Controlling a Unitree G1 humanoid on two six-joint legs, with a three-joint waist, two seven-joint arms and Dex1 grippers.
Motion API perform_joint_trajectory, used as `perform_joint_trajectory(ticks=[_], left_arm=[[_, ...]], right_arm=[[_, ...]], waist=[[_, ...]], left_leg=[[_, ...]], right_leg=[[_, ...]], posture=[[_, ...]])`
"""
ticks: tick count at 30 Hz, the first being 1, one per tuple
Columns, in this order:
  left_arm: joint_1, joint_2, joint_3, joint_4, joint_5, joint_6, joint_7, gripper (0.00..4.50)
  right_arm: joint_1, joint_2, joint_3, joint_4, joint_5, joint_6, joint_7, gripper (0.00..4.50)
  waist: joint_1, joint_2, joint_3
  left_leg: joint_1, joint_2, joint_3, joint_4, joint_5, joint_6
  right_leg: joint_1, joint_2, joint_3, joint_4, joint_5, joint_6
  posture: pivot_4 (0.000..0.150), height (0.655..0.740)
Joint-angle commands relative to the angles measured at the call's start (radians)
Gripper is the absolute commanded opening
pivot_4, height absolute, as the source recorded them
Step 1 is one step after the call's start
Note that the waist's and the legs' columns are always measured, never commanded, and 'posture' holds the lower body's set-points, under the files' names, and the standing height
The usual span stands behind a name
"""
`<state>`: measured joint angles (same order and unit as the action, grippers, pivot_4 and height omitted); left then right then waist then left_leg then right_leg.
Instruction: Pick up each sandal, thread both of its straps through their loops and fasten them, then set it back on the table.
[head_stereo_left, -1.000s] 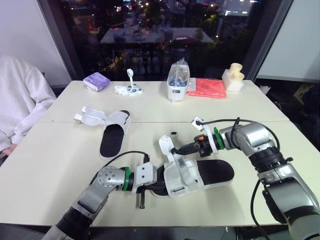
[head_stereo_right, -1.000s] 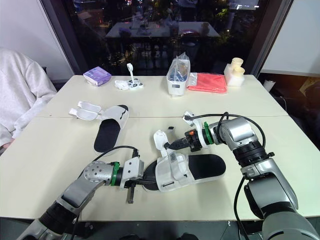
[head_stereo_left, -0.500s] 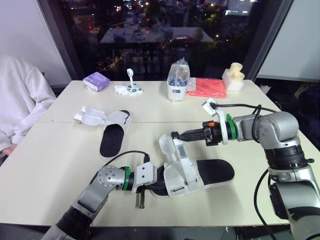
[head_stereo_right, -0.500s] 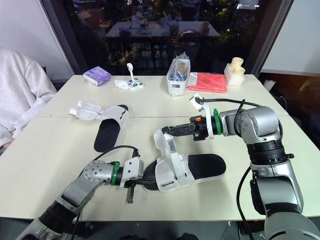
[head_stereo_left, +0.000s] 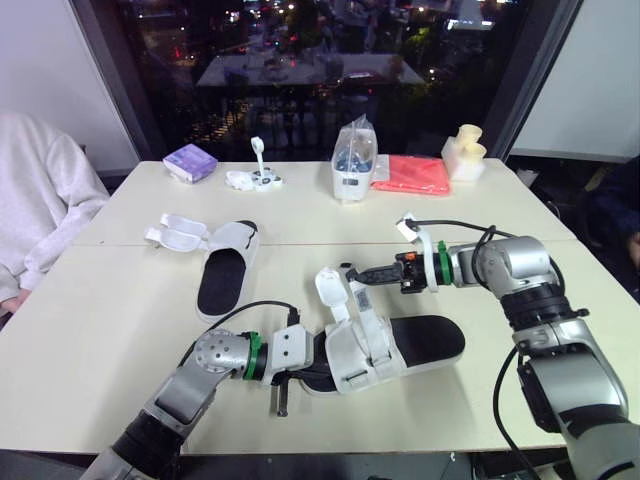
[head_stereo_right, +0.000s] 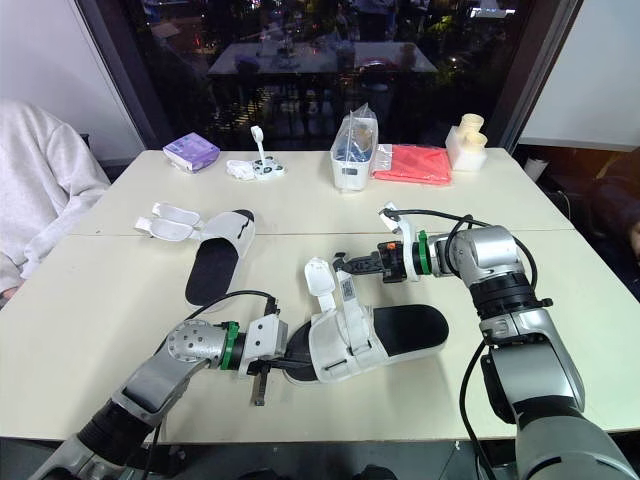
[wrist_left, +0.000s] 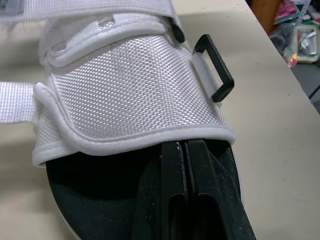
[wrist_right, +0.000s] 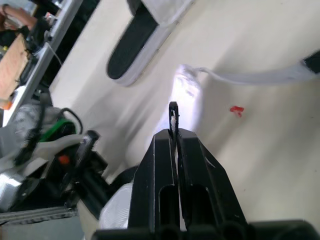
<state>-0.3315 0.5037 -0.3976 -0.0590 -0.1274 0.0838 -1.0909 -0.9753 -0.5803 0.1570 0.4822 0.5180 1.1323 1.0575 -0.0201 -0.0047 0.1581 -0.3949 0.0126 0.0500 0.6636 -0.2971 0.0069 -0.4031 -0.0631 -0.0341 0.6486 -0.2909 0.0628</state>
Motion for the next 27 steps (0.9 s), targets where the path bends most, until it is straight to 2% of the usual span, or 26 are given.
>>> perform_joint_trajectory(ticks=[1,9,18,21,27], left_arm=[[0.035,0.019,-0.050,0.024,0.043,0.018,-0.021,0.00],[0.041,0.021,-0.045,0.018,0.042,0.022,-0.015,0.00],[0.038,0.025,-0.046,0.027,0.044,0.012,-0.023,0.00],[0.036,0.026,-0.045,0.032,0.044,0.009,-0.024,0.00],[0.034,0.025,-0.042,0.040,0.047,0.003,-0.028,0.00]], right_arm=[[-0.031,0.007,0.010,0.053,-0.056,-0.086,0.014,0.03],[0.047,0.004,0.068,0.046,-0.129,-0.158,0.045,0.03],[0.145,0.028,0.129,0.008,-0.246,-0.257,-0.031,0.03],[0.154,0.027,0.131,-0.004,-0.255,-0.274,-0.021,0.95],[0.171,0.027,0.134,-0.040,-0.310,-0.338,-0.045,3.87]], waist=[[0.000,0.000,0.000],[0.000,0.000,0.000],[-0.002,0.003,-0.003],[-0.001,0.004,-0.005],[0.000,0.005,-0.006]], left_leg=[[0.000,0.000,0.000,0.000,0.000,0.000],[0.000,0.000,0.000,0.000,0.000,0.000],[0.004,0.000,0.000,0.000,0.000,0.000],[0.005,0.000,0.000,0.000,0.000,0.000],[0.005,0.000,0.000,-0.001,0.000,0.000]], right_leg=[[0.000,0.000,0.000,0.000,0.000,0.000],[0.000,0.000,0.000,0.000,0.000,0.000],[0.004,0.000,0.000,0.000,0.000,0.000],[0.006,0.000,0.000,0.000,0.000,0.000],[0.004,0.000,0.000,-0.001,0.000,-0.001]], posture=[[0.150,0.7400],[0.150,0.7400],[0.150,0.7400],[0.150,0.7400],[0.150,0.7400]])
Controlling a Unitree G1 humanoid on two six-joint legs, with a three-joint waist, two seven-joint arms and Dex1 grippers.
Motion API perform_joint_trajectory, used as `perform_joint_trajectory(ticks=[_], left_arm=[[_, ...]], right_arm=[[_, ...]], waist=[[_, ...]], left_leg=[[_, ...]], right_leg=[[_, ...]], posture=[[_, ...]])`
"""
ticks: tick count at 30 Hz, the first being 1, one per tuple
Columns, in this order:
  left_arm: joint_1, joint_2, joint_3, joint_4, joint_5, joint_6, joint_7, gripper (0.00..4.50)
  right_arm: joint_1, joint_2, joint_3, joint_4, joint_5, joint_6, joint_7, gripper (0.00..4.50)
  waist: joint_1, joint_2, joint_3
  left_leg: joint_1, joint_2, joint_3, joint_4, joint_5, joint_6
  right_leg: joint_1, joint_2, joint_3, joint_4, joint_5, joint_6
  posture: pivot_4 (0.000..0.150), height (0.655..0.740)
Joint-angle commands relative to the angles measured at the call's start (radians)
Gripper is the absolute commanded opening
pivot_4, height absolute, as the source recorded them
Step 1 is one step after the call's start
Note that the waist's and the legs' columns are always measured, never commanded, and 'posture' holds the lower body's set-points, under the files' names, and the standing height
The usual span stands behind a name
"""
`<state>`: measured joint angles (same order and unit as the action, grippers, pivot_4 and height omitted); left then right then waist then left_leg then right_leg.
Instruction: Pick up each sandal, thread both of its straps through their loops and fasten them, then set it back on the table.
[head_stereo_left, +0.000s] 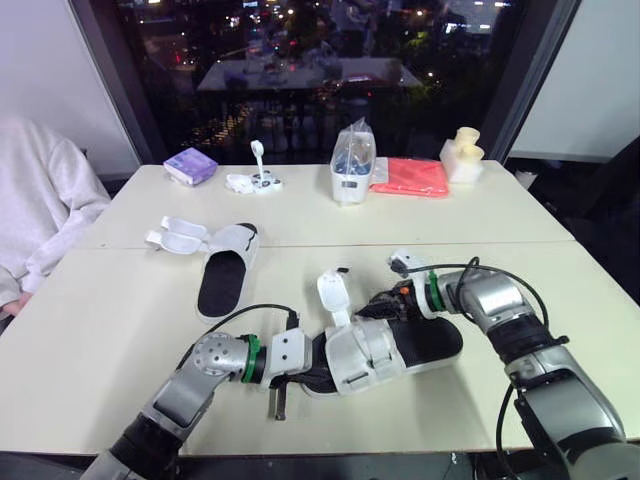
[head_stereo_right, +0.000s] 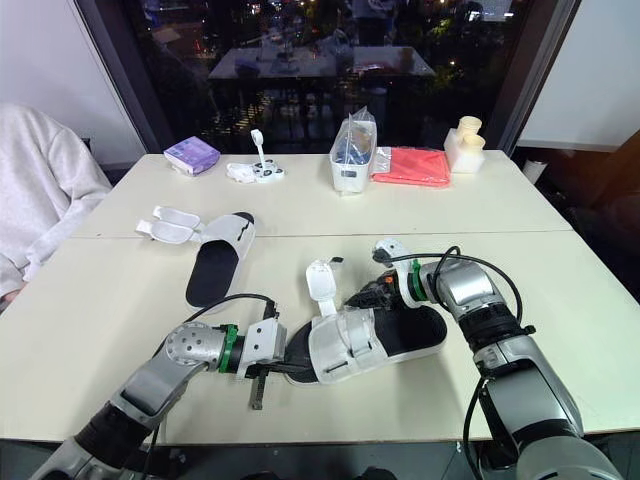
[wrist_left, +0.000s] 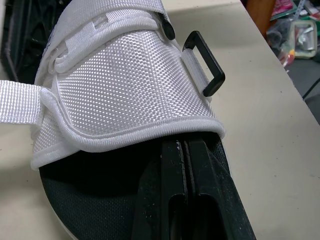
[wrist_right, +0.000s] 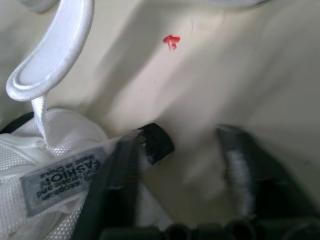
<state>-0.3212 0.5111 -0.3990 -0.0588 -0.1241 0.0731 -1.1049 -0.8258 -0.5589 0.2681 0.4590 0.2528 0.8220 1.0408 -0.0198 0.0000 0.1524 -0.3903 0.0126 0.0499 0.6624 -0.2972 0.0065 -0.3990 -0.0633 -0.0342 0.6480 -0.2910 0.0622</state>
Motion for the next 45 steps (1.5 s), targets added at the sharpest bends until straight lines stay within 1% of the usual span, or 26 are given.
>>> perform_joint_trajectory(ticks=[1,4,9,14,20,24,28,34,40,45], left_arm=[[0.022,0.016,-0.040,0.043,0.045,0.013,-0.014,0.00],[0.020,0.014,-0.040,0.045,0.046,0.012,-0.013,0.00],[0.015,0.010,-0.043,0.055,0.048,0.004,-0.013,0.00],[0.013,0.007,-0.046,0.060,0.048,-0.002,-0.012,0.00],[0.009,0.009,-0.047,0.065,0.049,-0.008,-0.015,0.00],[0.008,0.011,-0.047,0.064,0.049,-0.009,-0.015,0.00],[0.008,0.012,-0.046,0.059,0.050,-0.008,-0.014,0.00],[0.011,0.015,-0.045,0.052,0.049,-0.004,-0.013,0.00],[0.014,0.016,-0.045,0.047,0.049,-0.001,-0.010,0.00],[0.017,0.015,-0.042,0.041,0.050,0.004,-0.001,0.00]], right_arm=[[0.023,0.005,0.025,-0.021,-0.068,-0.068,-0.045,4.25],[0.023,0.012,0.018,-0.015,-0.108,-0.137,-0.080,4.25],[-0.054,-0.005,-0.078,-0.040,-0.058,-0.071,-0.079,4.25],[-0.056,-0.062,-0.114,-0.177,0.020,0.077,-0.001,4.25],[-0.047,-0.054,-0.165,-0.276,0.154,0.305,0.022,4.25],[-0.043,-0.029,-0.176,-0.300,0.205,0.385,-0.001,4.25],[-0.024,-0.003,-0.154,-0.305,0.216,0.397,-0.024,4.25],[-0.027,0.054,-0.105,-0.231,0.217,0.377,-0.020,4.25],[-0.103,0.160,-0.107,-0.078,0.219,0.348,-0.018,4.25],[-0.197,0.251,-0.154,0.075,0.226,0.321,-0.030,4.25]], waist=[[0.000,0.000,0.000],[0.000,0.000,0.000],[0.000,0.001,0.001],[0.005,0.001,0.001],[0.004,0.001,0.001],[0.004,0.001,0.001],[0.004,0.001,0.001],[0.002,0.001,0.001],[0.001,0.001,0.001],[0.000,0.001,0.001]], left_leg=[[0.000,0.000,0.000,0.000,0.000,0.000],[0.000,0.000,0.000,0.000,0.000,0.000],[-0.001,0.000,0.000,0.000,0.000,0.000],[-0.003,0.000,0.000,0.000,0.000,0.000],[-0.003,0.000,0.000,0.000,0.000,0.000],[-0.003,0.000,0.000,0.000,0.000,0.000],[-0.003,0.000,0.000,0.000,0.000,0.000],[-0.003,0.000,0.000,0.000,0.000,0.000],[-0.003,0.000,0.000,0.000,0.000,0.000],[-0.003,0.000,0.000,0.000,0.000,0.000]], right_leg=[[0.000,0.000,0.000,0.000,0.000,0.000],[0.000,0.000,0.000,0.000,0.000,0.000],[0.000,0.000,0.000,0.000,0.000,0.000],[-0.003,0.000,0.000,0.000,0.000,0.000],[-0.003,0.000,0.000,0.000,0.000,0.000],[-0.003,0.000,0.000,0.000,0.000,0.000],[-0.003,0.000,0.000,0.000,0.000,0.000],[-0.003,0.000,0.000,0.000,0.000,0.000],[-0.003,0.000,0.000,0.000,0.000,0.000],[-0.003,0.000,0.000,0.000,0.000,0.000]], posture=[[0.150,0.7400],[0.150,0.7400],[0.150,0.7400],[0.150,0.7400],[0.150,0.7400],[0.150,0.7400],[0.150,0.7400],[0.150,0.7400],[0.150,0.7400],[0.150,0.7400]])
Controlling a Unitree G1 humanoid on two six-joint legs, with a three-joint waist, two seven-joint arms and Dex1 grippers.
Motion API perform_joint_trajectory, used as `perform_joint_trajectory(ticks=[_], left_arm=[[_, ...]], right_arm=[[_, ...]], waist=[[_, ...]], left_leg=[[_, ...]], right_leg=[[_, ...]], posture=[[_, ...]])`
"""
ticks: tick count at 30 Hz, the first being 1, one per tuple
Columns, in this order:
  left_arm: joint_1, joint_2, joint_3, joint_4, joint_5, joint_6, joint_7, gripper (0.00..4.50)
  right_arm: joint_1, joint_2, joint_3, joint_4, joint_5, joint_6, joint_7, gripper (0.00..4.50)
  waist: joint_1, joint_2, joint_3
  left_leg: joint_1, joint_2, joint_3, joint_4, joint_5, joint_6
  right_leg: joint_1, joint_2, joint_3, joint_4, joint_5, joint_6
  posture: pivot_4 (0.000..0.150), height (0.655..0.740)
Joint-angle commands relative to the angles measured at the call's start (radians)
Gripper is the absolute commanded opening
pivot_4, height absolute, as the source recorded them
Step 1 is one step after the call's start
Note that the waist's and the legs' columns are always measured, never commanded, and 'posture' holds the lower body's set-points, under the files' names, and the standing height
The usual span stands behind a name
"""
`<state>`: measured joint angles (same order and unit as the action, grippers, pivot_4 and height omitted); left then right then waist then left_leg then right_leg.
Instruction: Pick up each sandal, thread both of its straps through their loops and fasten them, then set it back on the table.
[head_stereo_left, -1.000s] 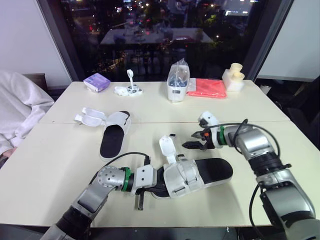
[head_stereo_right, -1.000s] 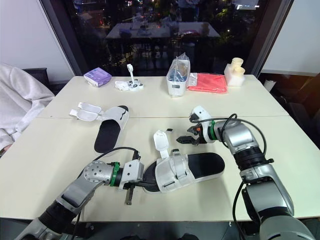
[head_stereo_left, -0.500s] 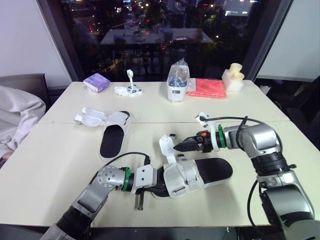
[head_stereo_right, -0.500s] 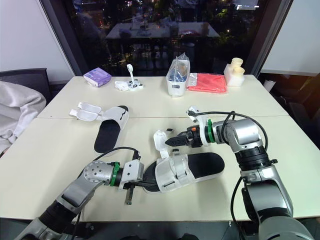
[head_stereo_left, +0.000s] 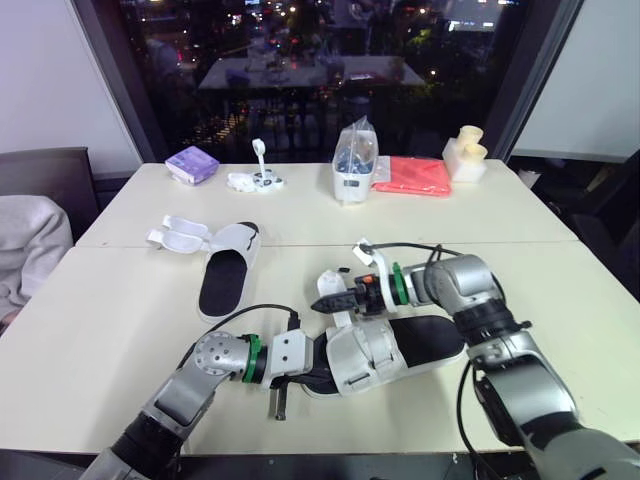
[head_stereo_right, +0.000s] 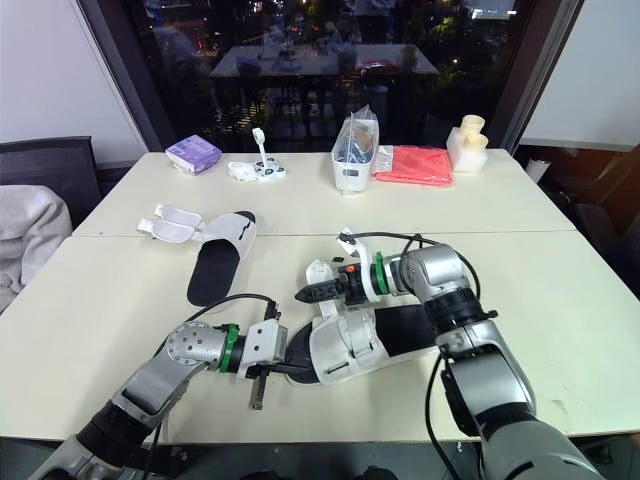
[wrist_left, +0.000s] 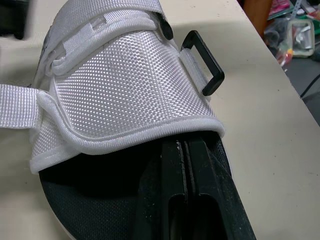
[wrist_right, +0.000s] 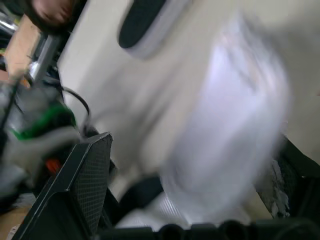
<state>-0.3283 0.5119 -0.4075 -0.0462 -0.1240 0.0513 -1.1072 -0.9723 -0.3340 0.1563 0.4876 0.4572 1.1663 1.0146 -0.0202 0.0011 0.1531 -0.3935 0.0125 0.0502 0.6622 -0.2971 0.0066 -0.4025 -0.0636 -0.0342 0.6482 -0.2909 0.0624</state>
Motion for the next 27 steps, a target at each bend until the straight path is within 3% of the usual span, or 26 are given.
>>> perform_joint_trajectory(ticks=[1,25,27], left_arm=[[0.025,0.014,-0.033,0.028,0.049,0.027,0.002,0.00],[0.026,0.006,-0.034,0.031,0.046,0.029,0.008,0.00],[0.027,0.006,-0.034,0.029,0.045,0.030,0.008,0.00]], right_arm=[[-0.058,0.031,-0.046,0.060,0.019,-0.025,-0.003,4.25],[-0.175,0.027,-0.148,0.035,0.068,0.007,-0.017,4.25],[-0.167,0.021,-0.147,0.008,0.072,0.017,-0.018,3.73]], waist=[[0.002,0.000,0.000],[0.000,0.000,0.000],[0.001,0.000,0.000]], left_leg=[[0.000,0.000,0.000,0.000,0.000,0.000],[-0.001,0.000,0.000,0.000,0.000,0.000],[-0.001,0.000,0.000,0.000,0.000,0.000]], right_leg=[[0.000,0.000,0.000,0.000,0.000,0.000],[-0.001,0.000,0.000,0.000,0.000,0.000],[-0.001,0.000,0.000,0.000,0.000,0.000]], posture=[[0.150,0.7400],[0.150,0.7400],[0.150,0.7400]])
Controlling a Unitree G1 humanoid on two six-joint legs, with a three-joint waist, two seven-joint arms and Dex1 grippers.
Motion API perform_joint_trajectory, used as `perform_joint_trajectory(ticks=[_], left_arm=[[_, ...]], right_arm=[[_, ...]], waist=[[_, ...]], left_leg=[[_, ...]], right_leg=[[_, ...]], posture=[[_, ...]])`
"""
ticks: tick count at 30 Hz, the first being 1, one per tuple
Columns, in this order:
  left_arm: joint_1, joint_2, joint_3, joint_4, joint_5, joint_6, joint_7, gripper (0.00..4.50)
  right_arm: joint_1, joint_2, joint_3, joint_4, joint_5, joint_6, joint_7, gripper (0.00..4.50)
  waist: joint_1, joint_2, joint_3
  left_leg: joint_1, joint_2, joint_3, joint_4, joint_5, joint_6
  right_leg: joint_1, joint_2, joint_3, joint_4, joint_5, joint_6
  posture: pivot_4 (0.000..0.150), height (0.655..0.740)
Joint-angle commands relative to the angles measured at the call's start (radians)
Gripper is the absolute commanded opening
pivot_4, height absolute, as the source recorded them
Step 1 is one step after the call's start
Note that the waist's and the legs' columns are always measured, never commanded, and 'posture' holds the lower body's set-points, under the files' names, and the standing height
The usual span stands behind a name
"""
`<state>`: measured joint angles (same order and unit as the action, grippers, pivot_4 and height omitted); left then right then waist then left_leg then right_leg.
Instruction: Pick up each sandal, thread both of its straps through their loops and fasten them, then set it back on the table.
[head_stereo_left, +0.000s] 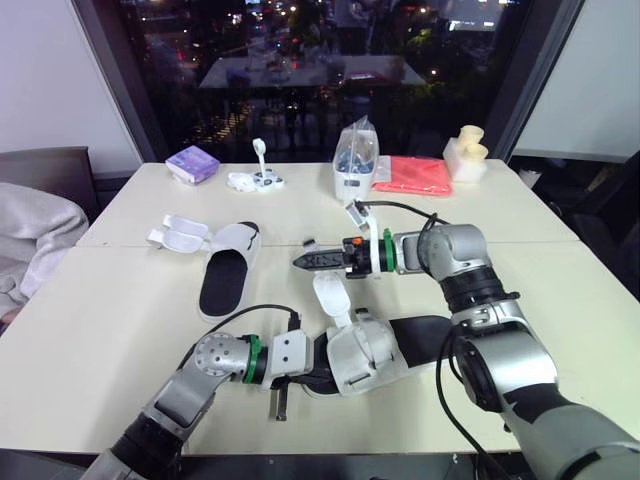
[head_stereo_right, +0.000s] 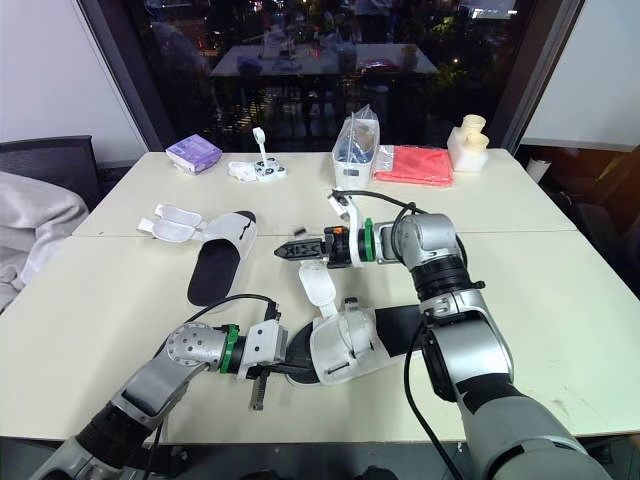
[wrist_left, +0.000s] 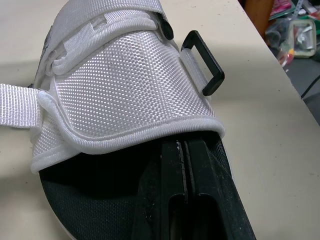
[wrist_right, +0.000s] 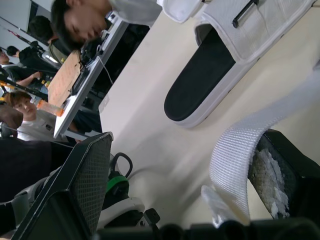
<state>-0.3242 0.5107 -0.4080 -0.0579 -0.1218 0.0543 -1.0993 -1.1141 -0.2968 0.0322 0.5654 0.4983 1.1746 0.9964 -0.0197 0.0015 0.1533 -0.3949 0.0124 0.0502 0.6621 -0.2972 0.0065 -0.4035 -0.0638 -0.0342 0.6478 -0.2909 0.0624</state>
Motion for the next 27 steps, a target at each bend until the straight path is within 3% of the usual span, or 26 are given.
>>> perform_joint_trajectory(ticks=[1,7,8,12,15,20,27], left_arm=[[0.023,0.007,-0.033,0.040,0.043,0.027,0.000,0.00],[0.023,0.005,-0.035,0.033,0.042,0.033,0.001,0.00],[0.023,0.005,-0.035,0.032,0.042,0.034,0.001,0.00],[0.021,0.006,-0.036,0.025,0.041,0.041,-0.001,0.00],[0.022,0.008,-0.036,0.019,0.039,0.046,-0.002,0.00],[0.027,0.013,-0.031,0.009,0.036,0.056,-0.004,0.00],[0.025,0.022,-0.032,0.005,0.033,0.060,-0.019,0.00]], right_arm=[[-0.020,-0.018,-0.021,-0.083,0.032,0.013,-0.001,3.35],[0.014,-0.026,-0.027,-0.179,0.067,0.052,-0.012,0.28],[0.017,-0.027,-0.028,-0.191,0.072,0.055,-0.015,0.09],[0.038,-0.048,-0.039,-0.261,0.100,0.078,-0.023,0.09],[0.101,-0.112,-0.024,-0.428,0.132,0.091,-0.013,0.09],[0.291,-0.257,-0.010,-0.772,0.169,-0.004,0.038,0.09],[0.561,-0.386,-0.056,-1.104,0.243,-0.126,0.073,0.09]], waist=[[0.000,0.000,0.000],[0.000,0.000,0.000],[0.001,0.000,0.000],[0.001,0.000,0.000],[0.005,0.000,0.000],[0.006,0.000,0.000],[0.007,0.000,0.000]], left_leg=[[0.000,0.000,0.000,0.000,0.000,0.000],[0.000,0.000,0.000,0.000,0.000,0.000],[0.000,0.000,0.000,0.000,0.000,0.000],[-0.001,0.000,0.000,0.000,0.000,0.000],[-0.002,0.000,0.000,0.000,0.000,0.000],[-0.007,0.000,-0.001,0.000,0.000,0.000],[-0.008,0.000,-0.001,0.000,0.000,0.000]], right_leg=[[0.000,0.000,0.000,0.000,0.000,0.000],[0.000,0.000,0.000,0.000,0.000,0.000],[0.000,0.000,0.000,0.000,0.000,0.000],[-0.001,0.000,0.000,0.000,0.000,0.000],[-0.002,0.000,0.000,0.000,0.000,0.000],[-0.006,0.000,0.000,-0.001,0.000,0.000],[-0.006,0.000,0.000,-0.001,0.000,0.000]], posture=[[0.150,0.7400],[0.150,0.7400],[0.150,0.7400],[0.150,0.7400],[0.150,0.7400],[0.150,0.7400],[0.150,0.7400]])
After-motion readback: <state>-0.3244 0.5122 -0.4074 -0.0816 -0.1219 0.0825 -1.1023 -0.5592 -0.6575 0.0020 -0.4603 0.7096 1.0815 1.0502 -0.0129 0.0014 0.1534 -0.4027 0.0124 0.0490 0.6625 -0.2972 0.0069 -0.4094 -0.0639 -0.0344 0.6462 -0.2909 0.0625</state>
